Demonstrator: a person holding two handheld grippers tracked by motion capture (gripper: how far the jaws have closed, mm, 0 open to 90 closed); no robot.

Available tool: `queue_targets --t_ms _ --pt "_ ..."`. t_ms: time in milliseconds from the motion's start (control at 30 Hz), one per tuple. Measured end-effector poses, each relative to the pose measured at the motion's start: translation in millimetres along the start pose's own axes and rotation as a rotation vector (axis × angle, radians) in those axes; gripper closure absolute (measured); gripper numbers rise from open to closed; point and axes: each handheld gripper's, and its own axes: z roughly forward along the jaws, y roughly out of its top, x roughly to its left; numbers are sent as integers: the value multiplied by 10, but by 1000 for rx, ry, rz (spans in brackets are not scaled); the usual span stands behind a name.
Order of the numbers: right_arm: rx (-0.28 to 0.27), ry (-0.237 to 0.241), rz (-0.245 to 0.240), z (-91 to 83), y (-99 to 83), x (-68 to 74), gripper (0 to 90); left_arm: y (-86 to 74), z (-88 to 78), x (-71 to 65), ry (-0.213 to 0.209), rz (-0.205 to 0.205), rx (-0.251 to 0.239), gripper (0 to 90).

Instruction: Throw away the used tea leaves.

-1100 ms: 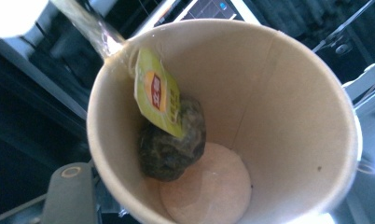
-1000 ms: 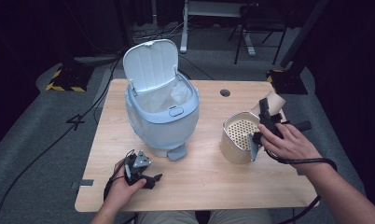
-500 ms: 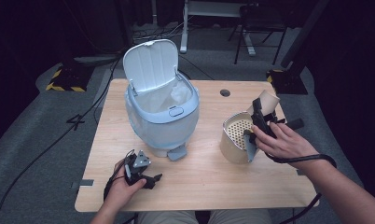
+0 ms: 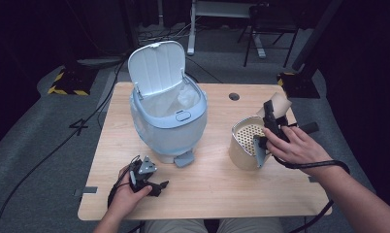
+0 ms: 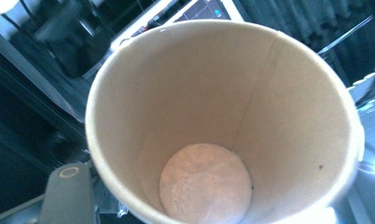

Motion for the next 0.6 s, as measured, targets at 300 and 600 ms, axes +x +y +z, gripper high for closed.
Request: queue_targets --t_ms 300,600 --pt "-135 205 370 -27 -135 -119 286 0 0 0 1 2 0 151" --pt "-203 396 963 82 -550 -111 283 25 24 27 -9 9 0 146"
